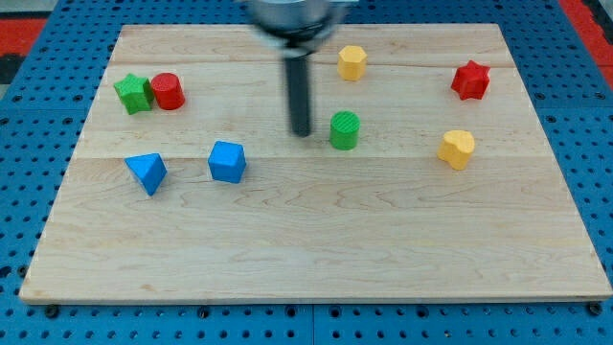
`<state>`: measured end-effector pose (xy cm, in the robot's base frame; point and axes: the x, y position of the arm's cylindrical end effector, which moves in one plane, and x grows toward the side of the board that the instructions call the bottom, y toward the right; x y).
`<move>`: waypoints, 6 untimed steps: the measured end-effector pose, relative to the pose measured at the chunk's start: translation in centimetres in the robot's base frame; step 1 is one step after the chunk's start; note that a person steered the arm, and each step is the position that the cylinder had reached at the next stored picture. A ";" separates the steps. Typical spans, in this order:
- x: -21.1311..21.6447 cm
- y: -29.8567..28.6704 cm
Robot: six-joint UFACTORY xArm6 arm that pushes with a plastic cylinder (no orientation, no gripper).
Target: Slide the blue cube slightly up
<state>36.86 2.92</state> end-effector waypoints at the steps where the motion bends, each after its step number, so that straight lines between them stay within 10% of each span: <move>1: -10.5 4.8; 3: 15.3 6.1; 4: 20.9 -7.9; 6: 4.1 -12.9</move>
